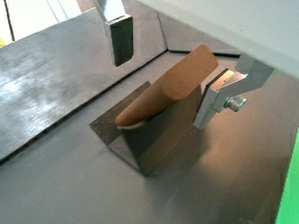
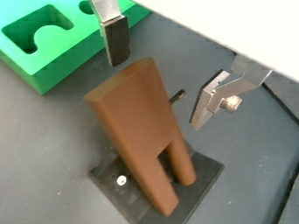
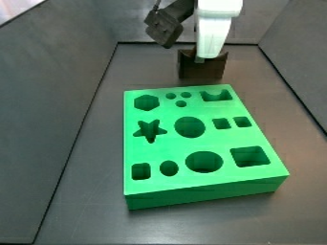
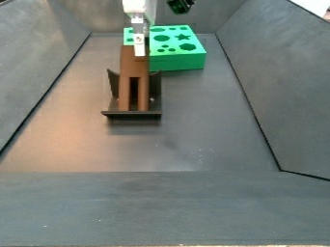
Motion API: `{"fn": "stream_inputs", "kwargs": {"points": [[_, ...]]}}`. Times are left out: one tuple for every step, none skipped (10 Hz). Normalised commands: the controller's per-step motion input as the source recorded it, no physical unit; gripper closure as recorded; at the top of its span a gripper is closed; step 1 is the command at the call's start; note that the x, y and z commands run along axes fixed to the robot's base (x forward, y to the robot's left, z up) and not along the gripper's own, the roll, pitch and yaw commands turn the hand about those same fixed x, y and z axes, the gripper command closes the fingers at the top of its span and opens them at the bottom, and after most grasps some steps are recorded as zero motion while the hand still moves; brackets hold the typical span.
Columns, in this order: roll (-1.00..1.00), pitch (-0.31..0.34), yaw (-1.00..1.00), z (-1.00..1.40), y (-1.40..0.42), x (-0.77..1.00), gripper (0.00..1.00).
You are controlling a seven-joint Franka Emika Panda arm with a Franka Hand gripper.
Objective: Pick up the square-circle object. Move up. Place the square-circle object on the fixture. Regrasp the square-circle object. Rotate the square-circle object. Move to above the board. Insert the square-circle object.
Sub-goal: Regrasp the square-circle object, then rotate the square-circle object.
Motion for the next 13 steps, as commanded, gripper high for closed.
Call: {"fn": "stream_inputs", "kwargs": {"points": [[0.07,0.154,0.02,-0.01,-0.02,0.4,0.0],[0.07,0.158,0.02,-0.01,-0.02,0.34,0.0],[0.07,0.154,0.02,-0.01,-0.02,0.31,0.0],[0.07,0.155,0.02,-0.01,-0.02,0.23,0.0],[0.0,0.0,0.0,0.17,0.5,0.0,1.0],[0.0,0.0,0.0,0.77,0.2,-1.0,1.0],[-0.01,-0.006,0.0,0.77,0.2,-1.0,1.0],[-0.03,-0.01,-0.01,0.75,0.18,-1.0,1.0],[-0.07,-0.009,-0.02,0.73,0.16,-1.0,1.0],[-0.1,-0.005,-0.03,0.72,0.15,-1.0,1.0],[-0.12,-0.003,-0.03,0.7,0.15,-1.0,1.0],[-0.13,-0.008,-0.04,0.67,0.14,-1.0,1.0],[-0.13,-0.012,-0.04,0.64,0.13,-1.0,1.0]]}}
